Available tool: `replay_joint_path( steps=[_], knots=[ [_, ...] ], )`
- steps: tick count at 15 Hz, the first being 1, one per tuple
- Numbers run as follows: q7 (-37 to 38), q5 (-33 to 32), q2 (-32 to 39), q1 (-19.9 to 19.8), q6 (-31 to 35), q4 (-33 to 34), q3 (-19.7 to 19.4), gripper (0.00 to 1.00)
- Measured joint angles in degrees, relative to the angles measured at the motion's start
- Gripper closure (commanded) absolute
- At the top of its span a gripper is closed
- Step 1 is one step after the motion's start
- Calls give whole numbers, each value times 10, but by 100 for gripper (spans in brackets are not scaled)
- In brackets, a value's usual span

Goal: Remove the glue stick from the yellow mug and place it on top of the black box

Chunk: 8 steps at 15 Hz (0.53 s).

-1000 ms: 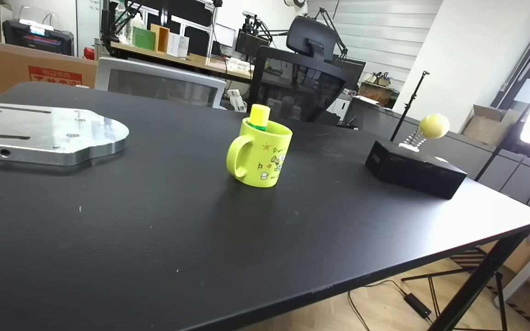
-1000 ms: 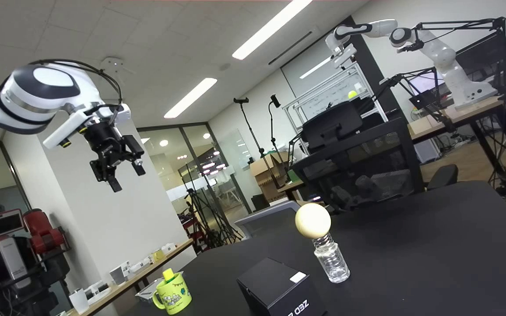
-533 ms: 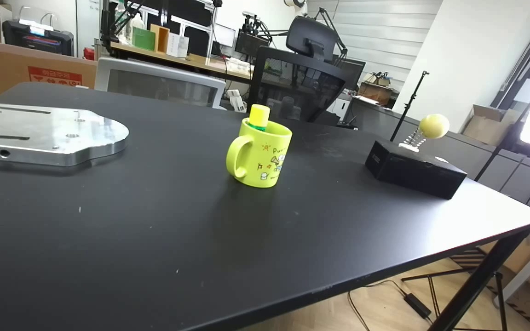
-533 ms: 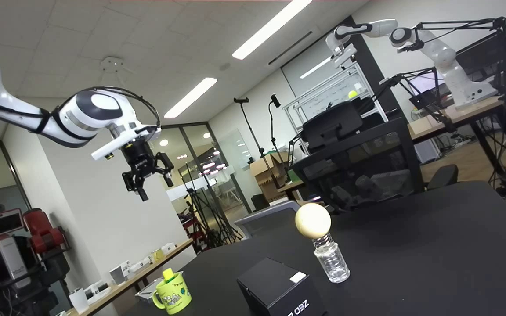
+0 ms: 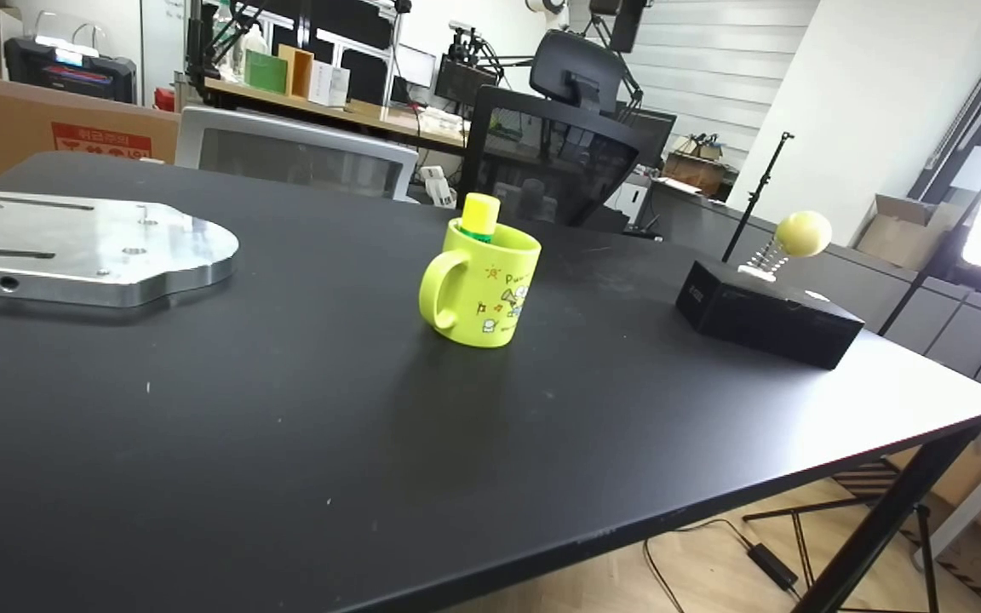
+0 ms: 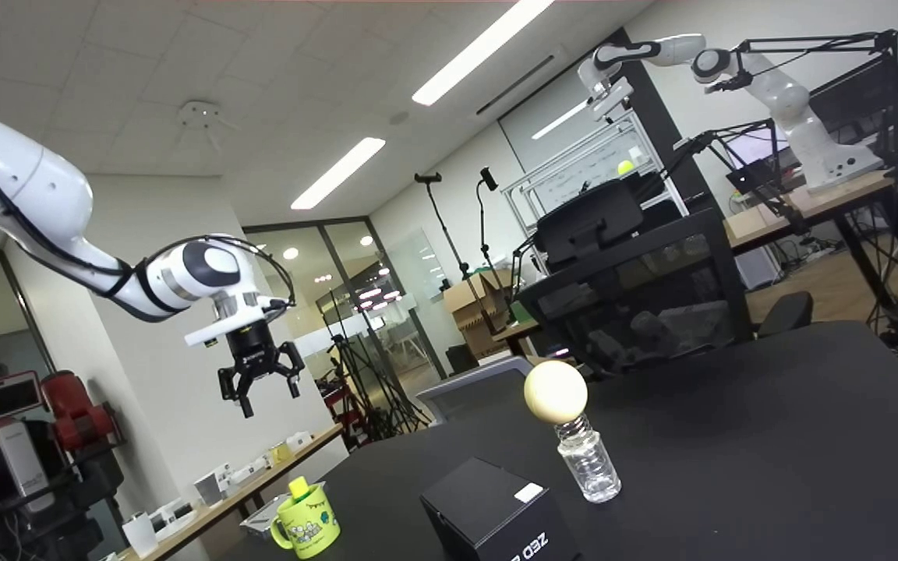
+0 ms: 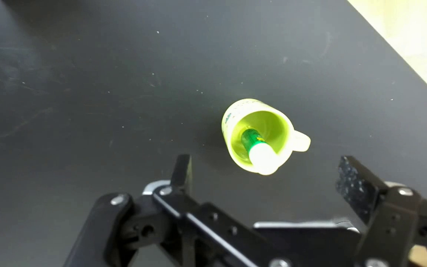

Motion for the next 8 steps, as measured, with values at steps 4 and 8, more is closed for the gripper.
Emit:
replay_joint_path(
  steps=[4, 8],
  knots=[
    [0, -4, 58, 25, 11, 37, 7, 0],
    [0, -17, 97, 42, 38, 48, 7, 0]
  ],
)
